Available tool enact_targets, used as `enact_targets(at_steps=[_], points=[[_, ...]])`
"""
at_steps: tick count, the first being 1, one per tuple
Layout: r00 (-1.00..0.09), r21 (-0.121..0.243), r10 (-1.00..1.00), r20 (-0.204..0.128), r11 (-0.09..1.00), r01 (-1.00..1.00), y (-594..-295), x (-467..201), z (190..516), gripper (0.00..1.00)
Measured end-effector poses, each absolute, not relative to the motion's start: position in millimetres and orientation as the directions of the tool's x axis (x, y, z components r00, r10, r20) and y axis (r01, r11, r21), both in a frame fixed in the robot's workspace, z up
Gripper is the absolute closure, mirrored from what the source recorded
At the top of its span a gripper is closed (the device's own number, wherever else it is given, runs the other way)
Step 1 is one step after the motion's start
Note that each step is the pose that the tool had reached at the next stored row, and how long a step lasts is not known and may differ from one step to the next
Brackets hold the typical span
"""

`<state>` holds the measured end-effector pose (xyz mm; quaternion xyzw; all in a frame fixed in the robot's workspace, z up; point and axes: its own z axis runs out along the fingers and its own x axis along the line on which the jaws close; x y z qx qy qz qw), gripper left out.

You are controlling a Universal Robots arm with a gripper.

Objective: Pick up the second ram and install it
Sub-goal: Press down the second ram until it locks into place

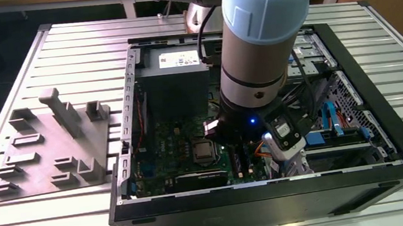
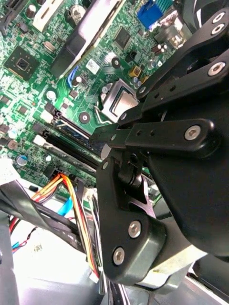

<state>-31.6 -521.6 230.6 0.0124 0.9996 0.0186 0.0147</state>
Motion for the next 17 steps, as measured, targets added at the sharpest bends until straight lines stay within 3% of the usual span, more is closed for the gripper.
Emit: enact_targets(at_steps=[17], points=[[-0.999,0.037,0.025,-0.029,0.999,0.024,-521.7,-31.6,223.4,0.90]])
